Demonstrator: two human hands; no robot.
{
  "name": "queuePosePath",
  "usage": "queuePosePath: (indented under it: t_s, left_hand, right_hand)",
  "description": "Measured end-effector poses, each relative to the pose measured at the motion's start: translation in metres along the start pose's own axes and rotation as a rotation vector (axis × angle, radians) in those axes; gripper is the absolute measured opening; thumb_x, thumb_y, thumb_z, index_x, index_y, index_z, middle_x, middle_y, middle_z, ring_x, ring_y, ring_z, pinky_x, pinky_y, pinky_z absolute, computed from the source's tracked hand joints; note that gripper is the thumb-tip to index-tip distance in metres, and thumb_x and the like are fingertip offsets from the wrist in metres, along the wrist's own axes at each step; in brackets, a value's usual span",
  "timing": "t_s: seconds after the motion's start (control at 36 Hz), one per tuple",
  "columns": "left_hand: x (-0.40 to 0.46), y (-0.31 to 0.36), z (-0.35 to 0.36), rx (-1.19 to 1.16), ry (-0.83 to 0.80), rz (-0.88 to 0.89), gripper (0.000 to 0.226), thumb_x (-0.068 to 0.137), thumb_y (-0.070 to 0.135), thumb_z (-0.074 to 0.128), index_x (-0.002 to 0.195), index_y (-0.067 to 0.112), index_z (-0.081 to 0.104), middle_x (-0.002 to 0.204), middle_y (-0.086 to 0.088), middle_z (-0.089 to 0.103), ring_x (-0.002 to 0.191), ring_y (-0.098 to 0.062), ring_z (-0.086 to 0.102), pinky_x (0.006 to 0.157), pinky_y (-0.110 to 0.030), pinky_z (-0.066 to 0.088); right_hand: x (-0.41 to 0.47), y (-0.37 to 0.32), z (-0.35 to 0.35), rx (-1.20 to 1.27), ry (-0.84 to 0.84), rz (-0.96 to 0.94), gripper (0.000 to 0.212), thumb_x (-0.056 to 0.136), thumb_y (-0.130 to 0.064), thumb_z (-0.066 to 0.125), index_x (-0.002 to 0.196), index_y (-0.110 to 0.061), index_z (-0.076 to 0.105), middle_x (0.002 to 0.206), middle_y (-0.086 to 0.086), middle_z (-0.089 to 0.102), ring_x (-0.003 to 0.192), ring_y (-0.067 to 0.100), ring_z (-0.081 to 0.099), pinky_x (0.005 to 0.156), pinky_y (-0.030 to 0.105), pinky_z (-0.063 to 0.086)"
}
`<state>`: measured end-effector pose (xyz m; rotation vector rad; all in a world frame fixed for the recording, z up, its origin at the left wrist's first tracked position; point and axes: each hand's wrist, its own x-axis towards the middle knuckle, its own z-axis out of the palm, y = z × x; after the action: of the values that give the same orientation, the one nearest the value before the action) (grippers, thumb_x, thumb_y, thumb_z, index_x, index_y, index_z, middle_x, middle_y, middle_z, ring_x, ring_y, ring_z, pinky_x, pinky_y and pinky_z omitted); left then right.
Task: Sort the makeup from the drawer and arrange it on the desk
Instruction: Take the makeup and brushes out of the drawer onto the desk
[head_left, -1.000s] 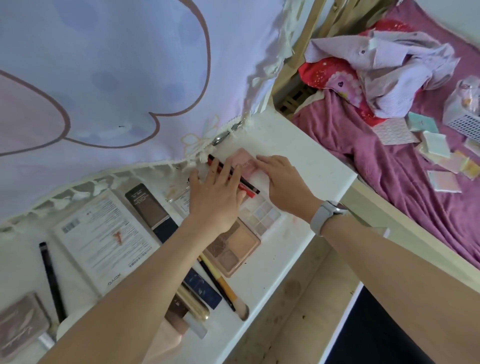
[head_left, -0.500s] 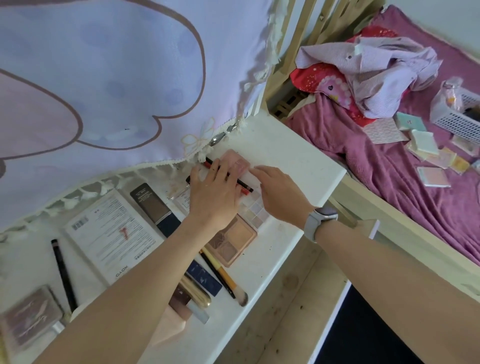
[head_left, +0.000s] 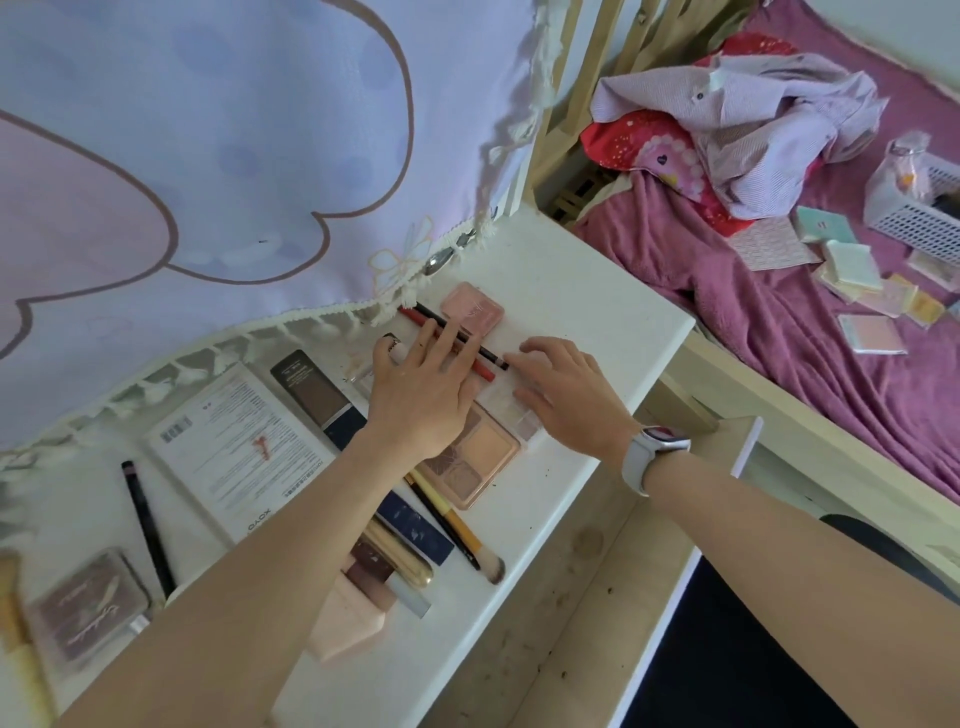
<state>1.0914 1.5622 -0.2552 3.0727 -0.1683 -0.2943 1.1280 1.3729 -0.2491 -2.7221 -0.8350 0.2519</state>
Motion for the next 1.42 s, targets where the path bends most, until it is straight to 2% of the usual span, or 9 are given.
queuePosePath:
  t_s: [0.14,0.28,0.53,0.69,0.81,0.97,1.17,1.33,1.42]
  left_hand:
    - [0.003,0.001,-0.001,-0.009,-0.054,-0.004,0.055,0.095,0.045,0.002,0.147,0.031,-0.006,0.157,0.000,-0.009,0.145,-0.019,-0.007,0.109,-0.053,0.000]
    - [0.002,0.003,0.000,-0.028,-0.064,-0.026,0.055,0.095,0.045,0.001,0.147,0.030,-0.007,0.158,0.000,-0.009,0.145,-0.020,-0.007,0.110,-0.053,-0.001]
    - [-0.006,0.013,-0.010,-0.103,0.096,-0.029,0.052,0.097,0.035,0.027,0.147,0.026,0.021,0.158,-0.004,0.007,0.145,-0.026,0.002,0.109,-0.055,0.005]
    - [-0.039,0.043,-0.023,-0.252,0.245,-0.104,0.038,0.093,0.024,0.042,0.129,0.017,0.048,0.149,-0.008,0.031,0.142,-0.025,0.017,0.110,-0.052,0.007]
    - [-0.076,0.072,-0.028,-0.312,0.333,-0.142,0.031,0.093,0.020,0.042,0.120,0.013,0.056,0.139,-0.009,0.045,0.136,-0.026,0.032,0.107,-0.050,0.017]
    - [-0.140,0.121,-0.014,-0.441,0.405,-0.241,0.029,0.090,0.013,0.052,0.119,0.011,0.058,0.129,-0.010,0.054,0.127,-0.028,0.043,0.102,-0.045,0.031]
    - [-0.219,0.181,0.029,-0.491,0.372,-0.342,0.028,0.084,0.009,0.061,0.112,0.008,0.061,0.118,-0.013,0.059,0.111,-0.031,0.055,0.088,-0.044,0.044]
    - [-0.277,0.208,0.088,-0.543,0.034,-0.356,0.036,0.095,0.035,0.045,0.125,0.015,0.053,0.121,-0.002,0.056,0.109,-0.022,0.052,0.090,-0.035,0.040]
    - [-0.295,0.212,0.109,-0.486,-0.043,-0.324,0.045,0.093,0.046,0.047,0.128,0.018,0.047,0.113,0.001,0.057,0.102,-0.019,0.054,0.084,-0.030,0.042]
  right_hand:
    - [-0.010,0.011,-0.003,-0.060,-0.011,0.031,0.045,0.096,-0.034,0.045,0.140,-0.028,0.039,0.134,-0.002,0.040,0.125,0.018,0.032,0.102,0.031,0.022]
    - [-0.002,0.002,-0.002,0.032,-0.024,0.072,0.048,0.096,-0.031,0.046,0.142,-0.020,0.035,0.138,-0.002,0.040,0.122,0.019,0.032,0.104,0.032,0.029]
    - [0.000,-0.010,-0.004,0.078,-0.014,0.124,0.051,0.097,-0.032,0.043,0.145,-0.019,0.030,0.140,0.001,0.039,0.124,0.021,0.034,0.104,0.033,0.031]
    - [-0.041,-0.016,-0.007,0.101,0.124,0.138,0.044,0.096,-0.026,0.048,0.138,-0.013,0.044,0.135,0.006,0.047,0.126,0.025,0.039,0.100,0.040,0.035]
    - [-0.083,-0.021,-0.005,0.105,0.273,0.129,0.038,0.090,-0.013,0.055,0.128,-0.007,0.054,0.128,0.011,0.054,0.122,0.031,0.045,0.096,0.044,0.036]
    - [-0.159,-0.022,0.012,0.062,0.246,0.026,0.030,0.084,-0.001,0.057,0.114,-0.004,0.063,0.116,0.014,0.061,0.110,0.033,0.056,0.092,0.049,0.042]
    - [-0.238,-0.011,0.038,-0.013,0.087,-0.170,0.030,0.083,-0.004,0.058,0.112,-0.006,0.065,0.111,0.010,0.064,0.106,0.027,0.060,0.101,0.047,0.039]
    - [-0.261,0.011,0.055,-0.235,-0.222,-0.252,0.041,0.088,-0.012,0.045,0.128,-0.016,0.052,0.134,0.002,0.050,0.132,0.022,0.036,0.116,0.036,-0.001]
    - [-0.262,0.016,0.061,-0.320,-0.217,-0.283,0.040,0.088,-0.009,0.046,0.126,-0.017,0.052,0.133,0.000,0.049,0.131,0.021,0.036,0.116,0.035,-0.002]
